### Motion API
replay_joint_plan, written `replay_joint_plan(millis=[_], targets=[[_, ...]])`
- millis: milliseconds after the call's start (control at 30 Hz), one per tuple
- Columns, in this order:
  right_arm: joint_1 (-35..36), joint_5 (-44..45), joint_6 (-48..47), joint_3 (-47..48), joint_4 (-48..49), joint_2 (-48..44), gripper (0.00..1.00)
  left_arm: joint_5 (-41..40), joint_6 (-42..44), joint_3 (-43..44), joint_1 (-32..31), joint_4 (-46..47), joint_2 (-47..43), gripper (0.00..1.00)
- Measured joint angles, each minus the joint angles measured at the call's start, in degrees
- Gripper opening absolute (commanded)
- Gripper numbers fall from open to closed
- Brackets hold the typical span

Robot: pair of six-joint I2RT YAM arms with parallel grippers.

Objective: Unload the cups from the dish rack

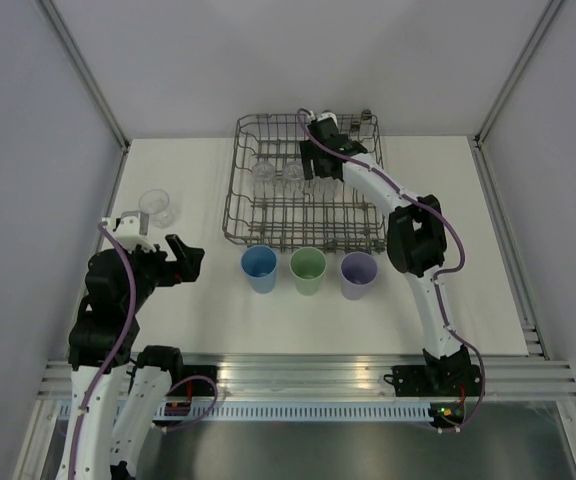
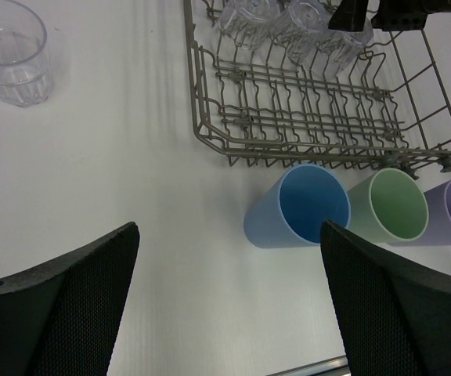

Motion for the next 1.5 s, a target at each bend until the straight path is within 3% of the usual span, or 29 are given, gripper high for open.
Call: replay_joint_plan(millis=[267,433,833,1000,1133,1300,1500], targets=[[0.0,0.0,0.3,0.7,-0.7,1.6,0.61,0.0,0.0,-0.2,0.0,0.8,0.0,1.0],[0.0,0.2,0.6,0.6,-0.6,1.6,0.51,0.1,0.0,-0.4,0.0,0.9,0.0,1.0],[0.1,0.8,0.7,-0.2,-1.8,-2.6,0.47,0.1,0.0,-0.5,0.0,0.9,0.0,1.0],[0.1,0.7,0.8,-1.6,-1.8,-9.0,0.47,0.2,0.0,-0.5,0.0,0.9,0.3,1.0],[0.0,-2.4,1.3,-8.2,-0.7,-17.7,0.45,2.1,-0.3,-0.1,0.0,1.3,2.5,1.0],[-0.6,-10.9,3.4,-21.9,3.8,-32.7,0.44,9.7,-3.5,0.8,0.0,5.6,6.8,1.0],[-1.6,-23.5,7.5,-34.6,10.9,-49.0,0.43,21.1,-11.5,-0.8,-2.0,17.4,10.6,1.0]])
